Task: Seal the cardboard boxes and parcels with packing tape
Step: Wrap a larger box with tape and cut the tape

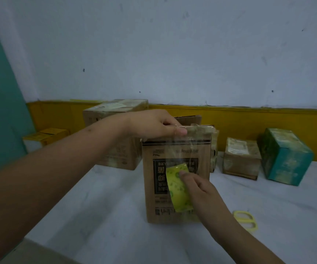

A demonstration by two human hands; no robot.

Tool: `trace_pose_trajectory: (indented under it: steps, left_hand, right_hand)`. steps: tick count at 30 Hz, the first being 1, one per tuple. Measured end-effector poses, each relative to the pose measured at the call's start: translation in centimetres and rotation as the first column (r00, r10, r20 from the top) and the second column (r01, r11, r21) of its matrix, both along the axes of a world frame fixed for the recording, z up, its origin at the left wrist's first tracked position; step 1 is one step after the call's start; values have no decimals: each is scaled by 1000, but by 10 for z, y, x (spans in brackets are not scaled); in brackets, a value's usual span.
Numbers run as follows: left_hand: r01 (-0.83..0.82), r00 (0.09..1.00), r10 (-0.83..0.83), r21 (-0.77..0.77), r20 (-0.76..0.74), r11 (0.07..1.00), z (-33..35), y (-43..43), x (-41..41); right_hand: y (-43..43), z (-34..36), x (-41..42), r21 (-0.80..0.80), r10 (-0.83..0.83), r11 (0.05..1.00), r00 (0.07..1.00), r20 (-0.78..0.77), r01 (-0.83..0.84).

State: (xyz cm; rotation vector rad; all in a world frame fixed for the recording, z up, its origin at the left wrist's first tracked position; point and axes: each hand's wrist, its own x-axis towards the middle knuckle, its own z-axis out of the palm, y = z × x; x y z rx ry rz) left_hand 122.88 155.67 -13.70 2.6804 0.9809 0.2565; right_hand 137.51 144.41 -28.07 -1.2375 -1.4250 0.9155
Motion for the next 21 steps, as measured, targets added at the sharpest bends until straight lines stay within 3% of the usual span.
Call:
trace_pose_trajectory:
  steps: [6, 9, 14, 18, 21]
  left_hand:
    - [-87, 993, 101, 202, -64, 976, 6, 4, 14]
    - [-120, 992, 126, 194, -18, 974, -7, 6, 16]
    - [-224, 966, 248, 259, -66, 940, -26, 4, 18]
    - [-208, 964, 244, 279, -102, 938, -25, 7, 23]
    - [-150, 913, 319, 518, -253, 842, -25, 10, 21]
  right_hand:
    - [-1, 0, 3, 74, 82, 994, 995, -63, -78]
    - [-2, -3, 7, 107, 102, 990, 991, -82, -93]
    - [0, -7, 10, 93, 83, 993, 987, -138, -71]
    - [4, -8, 10, 90, 81, 994, 987, -139, -68]
    - [7, -8, 10, 144, 29, 990, 987, -158, -6]
